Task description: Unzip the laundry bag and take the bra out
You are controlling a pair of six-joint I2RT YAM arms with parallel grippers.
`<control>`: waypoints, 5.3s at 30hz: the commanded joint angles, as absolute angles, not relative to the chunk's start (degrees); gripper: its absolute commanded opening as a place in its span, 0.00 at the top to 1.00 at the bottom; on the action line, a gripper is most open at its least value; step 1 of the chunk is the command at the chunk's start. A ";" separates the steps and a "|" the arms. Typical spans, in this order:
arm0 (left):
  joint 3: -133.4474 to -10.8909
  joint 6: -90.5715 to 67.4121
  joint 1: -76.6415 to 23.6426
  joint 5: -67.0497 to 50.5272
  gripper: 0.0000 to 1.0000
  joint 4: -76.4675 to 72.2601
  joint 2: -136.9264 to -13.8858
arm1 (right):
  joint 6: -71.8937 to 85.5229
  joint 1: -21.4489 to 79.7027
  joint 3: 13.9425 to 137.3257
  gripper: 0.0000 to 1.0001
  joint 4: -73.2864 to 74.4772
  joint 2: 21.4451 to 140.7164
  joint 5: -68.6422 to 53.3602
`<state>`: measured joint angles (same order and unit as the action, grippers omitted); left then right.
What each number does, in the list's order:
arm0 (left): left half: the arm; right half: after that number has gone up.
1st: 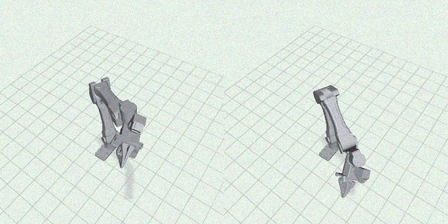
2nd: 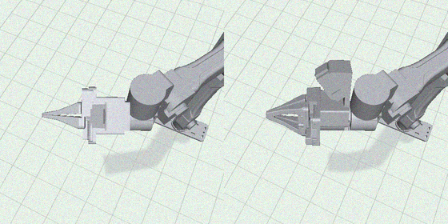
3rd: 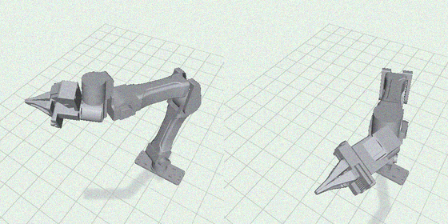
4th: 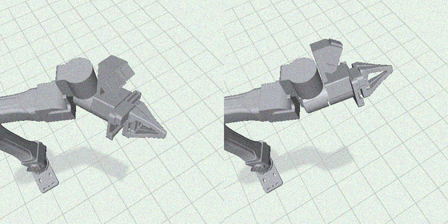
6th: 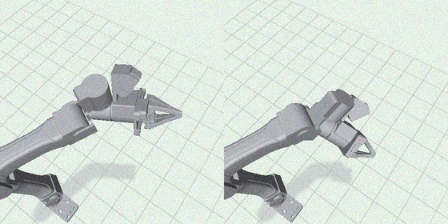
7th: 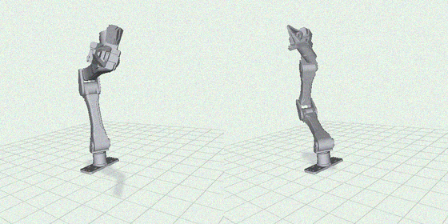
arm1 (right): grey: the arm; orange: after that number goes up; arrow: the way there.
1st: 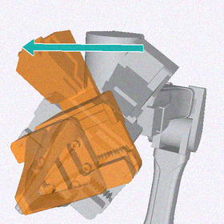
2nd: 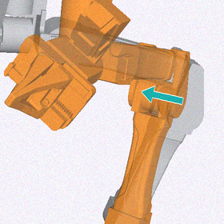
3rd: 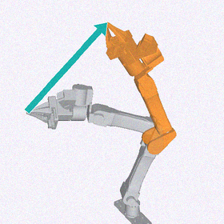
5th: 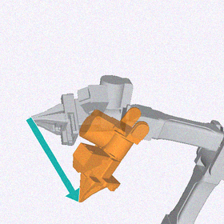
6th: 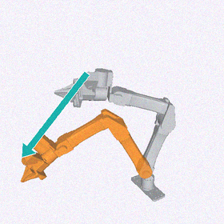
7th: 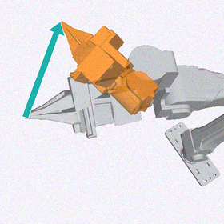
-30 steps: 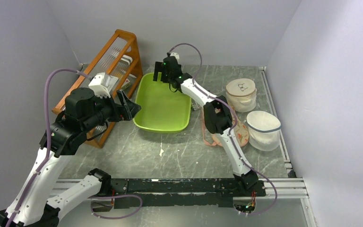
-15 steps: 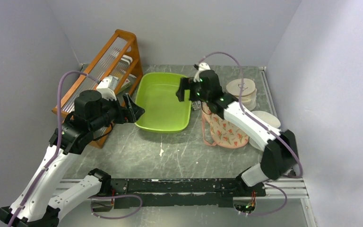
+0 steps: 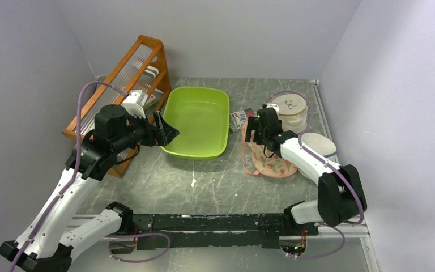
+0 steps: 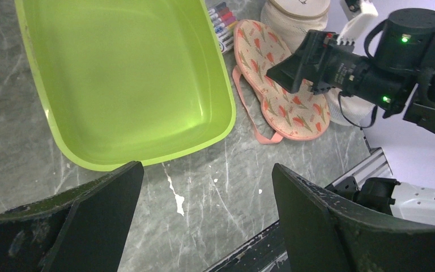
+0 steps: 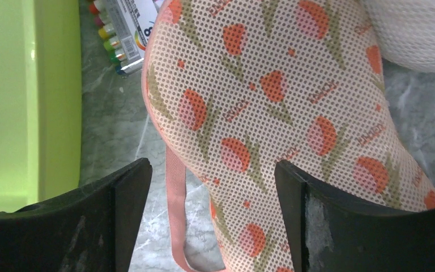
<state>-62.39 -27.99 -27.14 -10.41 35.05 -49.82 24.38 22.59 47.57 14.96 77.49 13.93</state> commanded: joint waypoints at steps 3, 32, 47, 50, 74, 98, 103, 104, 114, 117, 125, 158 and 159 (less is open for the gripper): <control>-62.21 -30.20 -27.40 -10.90 0.04 35.35 -49.24 | 21.26 22.41 47.74 0.23 10.52 82.20 11.08; -54.04 -41.31 -42.77 -18.47 0.04 17.44 -65.34 | 22.33 22.94 36.62 0.55 1.64 81.32 8.89; -61.47 -38.04 -52.64 -8.25 0.04 14.68 -89.21 | 21.70 22.85 34.87 0.94 0.93 76.83 5.76; -62.02 -37.29 -51.06 -7.88 0.04 14.91 -91.10 | 22.25 22.85 35.12 1.00 2.33 74.62 3.28; -50.65 -32.43 -41.88 -23.29 0.04 11.58 -70.19 | 38.90 23.02 34.20 1.00 -2.98 61.01 -25.67; -44.71 -45.60 -45.53 -16.67 0.04 10.79 -69.58 | 29.90 17.18 31.43 0.29 4.45 56.98 -21.77; -47.76 -46.31 -46.77 -17.99 0.04 8.45 -77.48 | 31.17 6.19 28.97 0.33 3.68 63.20 -33.94; -48.54 -46.32 -47.47 -17.67 0.04 7.98 -78.83 | 30.93 5.24 28.54 0.34 3.61 64.39 -34.71; -55.95 -44.83 -57.54 -2.80 0.04 15.07 -85.02 | 33.27 4.62 21.17 0.37 -2.34 69.01 -32.57; -55.21 -44.90 -57.75 -1.00 0.04 15.89 -83.37 | 32.17 4.75 20.76 0.37 -2.04 70.33 -33.19; -51.24 -45.35 -56.71 1.86 0.04 16.81 -76.55 | 41.02 16.91 17.82 0.41 -10.23 69.69 -41.93; -70.42 -31.73 -65.48 11.51 0.04 24.62 -93.13 | 35.72 11.07 26.67 0.30 17.03 36.31 -11.69; -71.92 -30.77 -66.30 12.94 0.04 24.69 -94.78 | 34.88 9.83 26.75 0.30 17.52 36.63 -11.89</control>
<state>-65.12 -34.85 -63.26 5.80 23.20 -90.21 38.92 13.65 26.83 14.09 35.92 -9.65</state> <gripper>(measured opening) 0.957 0.712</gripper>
